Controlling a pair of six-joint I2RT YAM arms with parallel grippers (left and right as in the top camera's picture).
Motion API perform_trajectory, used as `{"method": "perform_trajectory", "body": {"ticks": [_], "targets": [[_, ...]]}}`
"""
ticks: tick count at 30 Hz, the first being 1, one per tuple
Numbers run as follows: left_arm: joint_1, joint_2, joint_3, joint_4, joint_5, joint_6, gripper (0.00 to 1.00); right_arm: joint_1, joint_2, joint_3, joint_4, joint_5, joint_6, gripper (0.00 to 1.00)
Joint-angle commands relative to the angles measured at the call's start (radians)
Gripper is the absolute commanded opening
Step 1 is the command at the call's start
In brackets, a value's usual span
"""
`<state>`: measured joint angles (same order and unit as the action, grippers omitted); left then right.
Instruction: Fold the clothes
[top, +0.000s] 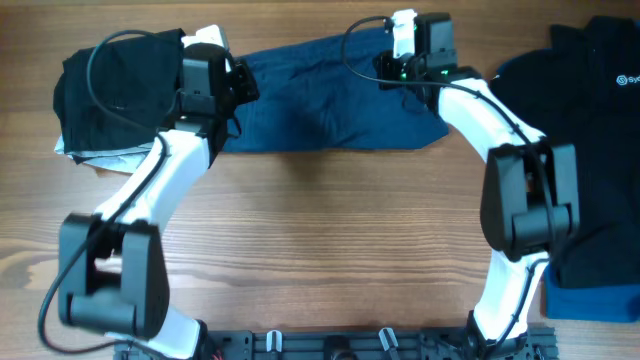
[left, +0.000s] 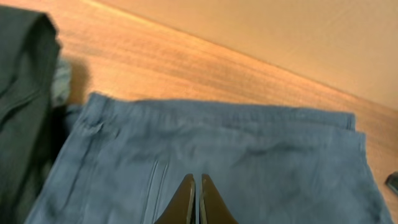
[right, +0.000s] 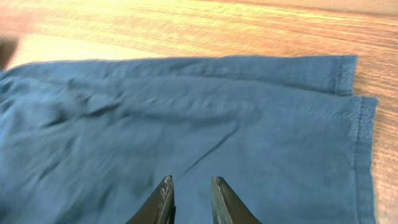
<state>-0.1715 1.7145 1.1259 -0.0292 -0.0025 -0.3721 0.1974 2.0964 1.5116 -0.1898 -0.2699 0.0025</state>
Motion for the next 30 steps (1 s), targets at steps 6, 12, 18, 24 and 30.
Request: {"method": "perform_trajectory", "body": {"ticks": [6, 12, 18, 24, 30], "targets": [[-0.006, -0.016, -0.003, -0.248, -0.018, -0.001, 0.04, 0.039, 0.011, -0.001, -0.195, -0.134, -0.162, 0.18], [-0.006, -0.016, -0.003, -0.276, -0.018, -0.002, 0.05, 0.061, 0.076, -0.016, -0.222, -0.001, -0.155, 0.12], [-0.006, -0.016, -0.003, -0.283, -0.018, -0.002, 0.07, 0.042, 0.158, -0.035, -0.269, 0.132, 0.013, 0.04], [-0.006, -0.016, -0.003, -0.283, -0.017, -0.002, 0.06, 0.013, 0.158, -0.034, -0.491, 0.252, 0.111, 0.04], [-0.008, -0.016, -0.003, -0.282, -0.006, -0.002, 0.04, -0.005, 0.075, -0.034, -0.613, 0.312, 0.135, 0.05]]}}
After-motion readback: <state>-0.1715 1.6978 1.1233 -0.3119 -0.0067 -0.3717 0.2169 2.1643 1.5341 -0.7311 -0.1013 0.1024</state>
